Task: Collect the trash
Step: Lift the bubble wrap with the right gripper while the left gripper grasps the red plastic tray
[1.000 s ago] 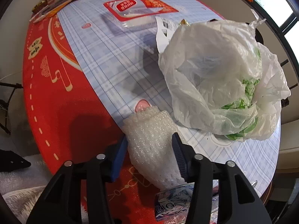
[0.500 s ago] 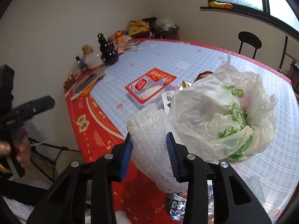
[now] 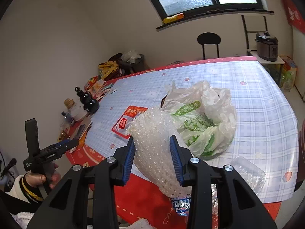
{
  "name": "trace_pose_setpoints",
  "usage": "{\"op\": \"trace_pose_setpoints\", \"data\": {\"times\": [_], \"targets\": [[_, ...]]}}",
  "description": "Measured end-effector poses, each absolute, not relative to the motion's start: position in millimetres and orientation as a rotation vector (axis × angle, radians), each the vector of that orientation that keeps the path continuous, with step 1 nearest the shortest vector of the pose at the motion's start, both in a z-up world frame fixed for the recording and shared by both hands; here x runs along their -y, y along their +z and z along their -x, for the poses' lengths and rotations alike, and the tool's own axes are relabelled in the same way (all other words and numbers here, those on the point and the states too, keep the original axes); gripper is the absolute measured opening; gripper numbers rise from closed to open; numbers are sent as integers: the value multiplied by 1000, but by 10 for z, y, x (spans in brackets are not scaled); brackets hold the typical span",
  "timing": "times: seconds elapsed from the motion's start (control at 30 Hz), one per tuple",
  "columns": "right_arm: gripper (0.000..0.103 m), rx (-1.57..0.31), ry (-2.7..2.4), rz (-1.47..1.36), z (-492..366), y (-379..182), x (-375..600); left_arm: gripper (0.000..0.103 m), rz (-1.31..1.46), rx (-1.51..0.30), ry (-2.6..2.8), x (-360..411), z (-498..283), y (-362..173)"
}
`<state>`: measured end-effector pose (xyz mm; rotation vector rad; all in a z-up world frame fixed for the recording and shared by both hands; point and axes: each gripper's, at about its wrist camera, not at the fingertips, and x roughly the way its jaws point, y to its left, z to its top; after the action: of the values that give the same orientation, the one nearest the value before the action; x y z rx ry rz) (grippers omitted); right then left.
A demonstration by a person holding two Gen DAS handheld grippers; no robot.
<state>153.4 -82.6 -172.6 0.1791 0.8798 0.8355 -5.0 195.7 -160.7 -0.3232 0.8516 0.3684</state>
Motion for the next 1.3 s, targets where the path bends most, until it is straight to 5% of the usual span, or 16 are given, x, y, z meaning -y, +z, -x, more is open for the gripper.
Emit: {"op": "trace_pose_setpoints", "data": {"times": [0.47, 0.7, 1.0, 1.03, 1.1, 1.3], "targets": [[36, -773, 583, -263, -1484, -1410, 824, 79, 377, -995, 284, -3010, -777, -2340], [36, -801, 461, -213, -1379, -1428, 844, 59, 455, -1066, 271, -3302, -1141, -2933], [36, -833, 344, -213, -1289, -1464, 964, 59, 295, -1132, 152, -3253, -1609, -3171], [36, -831, 337, -211, -1277, -1458, 979, 56, 296, -1139, 142, -3253, -1628, -3189], [36, -823, 320, -217, -1266, -1447, 1031, 35, 319, -1141, 115, -3241, -1635, -3211], [36, -820, 303, -252, -1288, -1479, 1055, 27, 331, -1086, 109, -3189, -1453, -3091]]}}
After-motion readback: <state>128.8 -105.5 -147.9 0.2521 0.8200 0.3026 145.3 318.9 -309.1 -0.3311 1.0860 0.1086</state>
